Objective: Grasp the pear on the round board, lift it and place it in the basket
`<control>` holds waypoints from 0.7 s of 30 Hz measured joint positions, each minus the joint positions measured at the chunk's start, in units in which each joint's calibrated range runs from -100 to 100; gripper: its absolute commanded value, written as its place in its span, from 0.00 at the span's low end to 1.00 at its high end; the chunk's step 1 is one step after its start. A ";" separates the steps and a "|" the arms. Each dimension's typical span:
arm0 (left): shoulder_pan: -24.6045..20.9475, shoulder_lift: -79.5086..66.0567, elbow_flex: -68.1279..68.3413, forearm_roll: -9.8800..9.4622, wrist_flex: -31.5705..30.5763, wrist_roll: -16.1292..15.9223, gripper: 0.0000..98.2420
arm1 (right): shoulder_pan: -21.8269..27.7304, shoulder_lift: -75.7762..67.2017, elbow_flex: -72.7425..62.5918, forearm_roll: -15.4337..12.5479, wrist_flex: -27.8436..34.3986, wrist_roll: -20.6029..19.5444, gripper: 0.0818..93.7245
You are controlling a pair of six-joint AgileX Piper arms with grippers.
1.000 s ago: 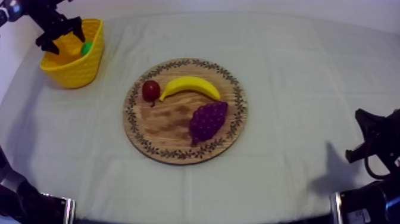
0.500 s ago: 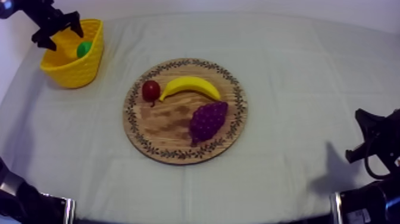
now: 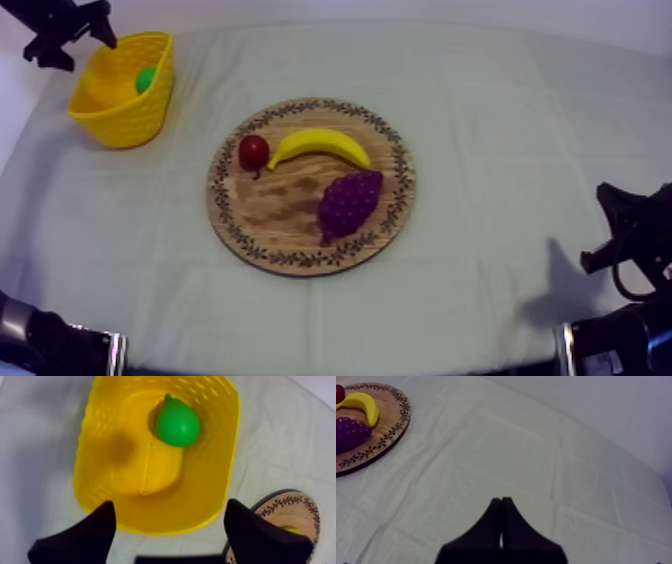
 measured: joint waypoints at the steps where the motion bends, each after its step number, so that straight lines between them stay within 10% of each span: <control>1: 0.00 -1.59 1.13 -0.08 -0.24 0.04 0.74 | 0.00 0.00 0.00 0.00 0.00 0.00 0.00; 21: -1.75 -33.67 30.99 0.38 -14.75 -0.27 0.48 | 0.03 0.00 0.00 0.00 0.00 0.00 0.00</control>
